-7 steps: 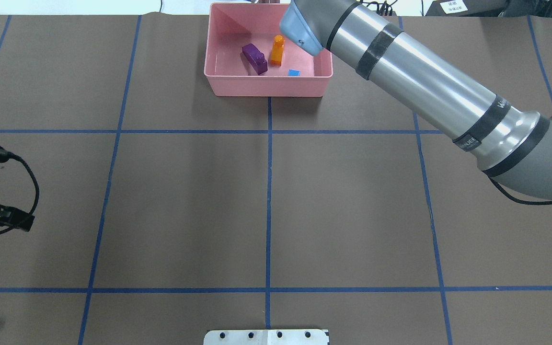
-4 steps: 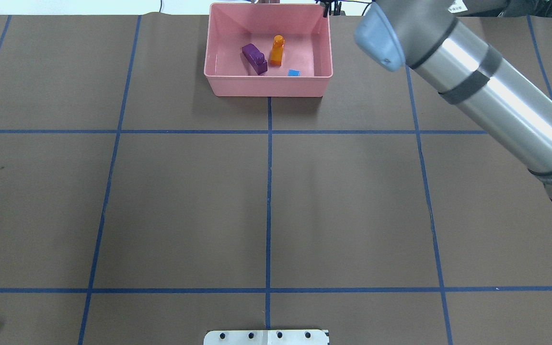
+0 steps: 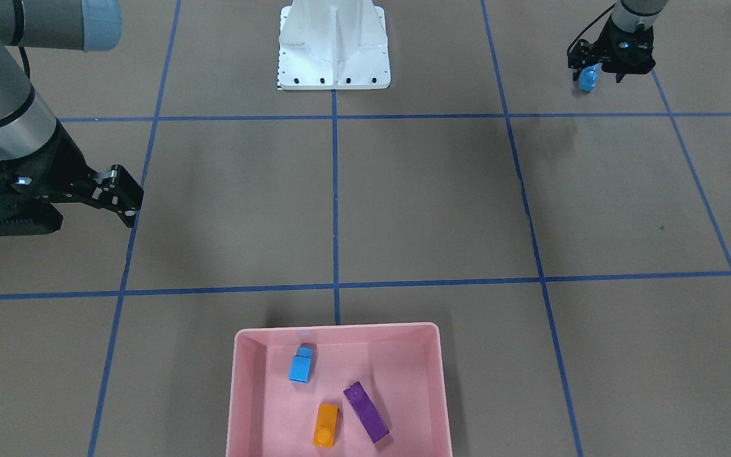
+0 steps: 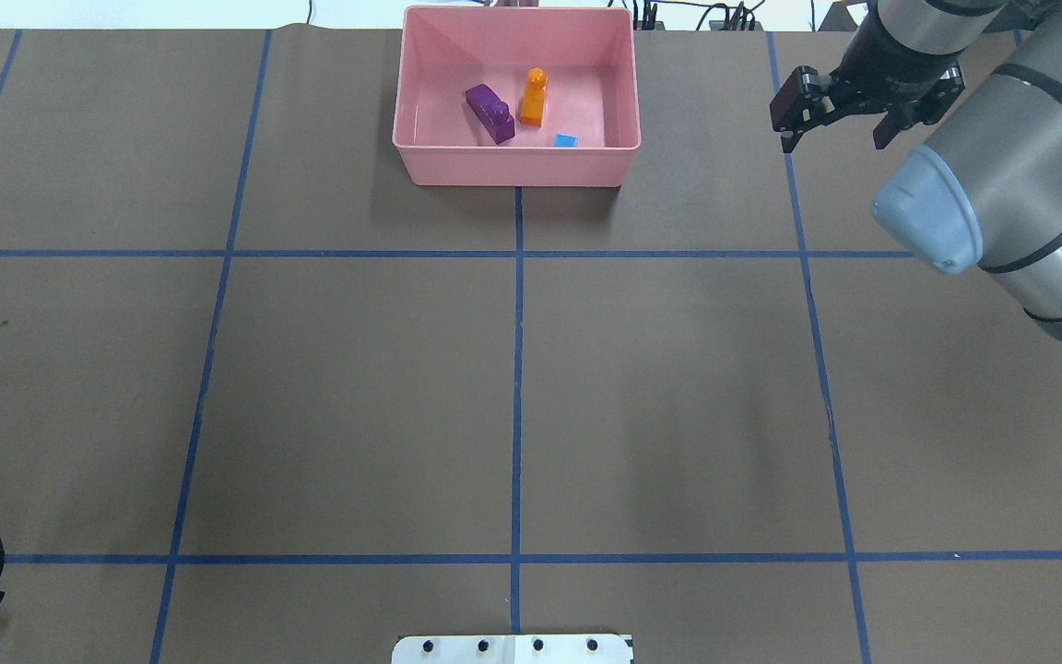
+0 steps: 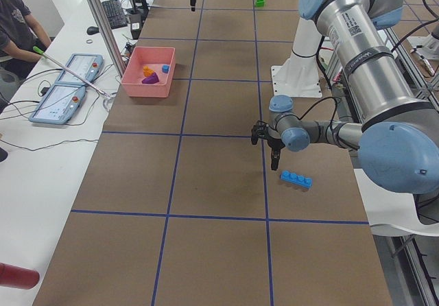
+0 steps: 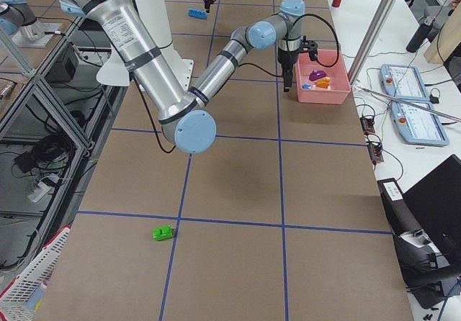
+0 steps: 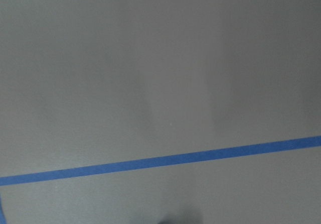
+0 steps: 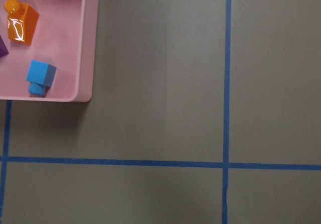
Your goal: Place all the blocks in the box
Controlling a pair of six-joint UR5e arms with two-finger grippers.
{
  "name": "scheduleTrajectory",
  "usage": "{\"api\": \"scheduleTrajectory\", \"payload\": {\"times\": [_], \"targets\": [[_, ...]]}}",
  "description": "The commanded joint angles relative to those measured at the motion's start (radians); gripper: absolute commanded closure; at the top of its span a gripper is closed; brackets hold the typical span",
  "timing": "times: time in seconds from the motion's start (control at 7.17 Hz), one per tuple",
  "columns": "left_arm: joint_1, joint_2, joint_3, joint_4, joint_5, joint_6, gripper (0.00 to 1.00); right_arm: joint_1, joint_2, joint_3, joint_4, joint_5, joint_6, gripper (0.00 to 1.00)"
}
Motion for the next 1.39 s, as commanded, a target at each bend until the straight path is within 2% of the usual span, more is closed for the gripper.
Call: {"api": "scheduleTrajectory", "payload": {"times": [0.0,1.25], "targets": [[0.048,0.001,0.023,-0.013,0.010,-0.008,0.00,0.003,-0.045,0.020,-0.004,0.001,-0.040,0.00],[0.134,0.003,0.097,-0.067,-0.001,-0.008,0.00,0.003,-0.051,0.017,-0.004,0.000,-0.040,0.00]]}}
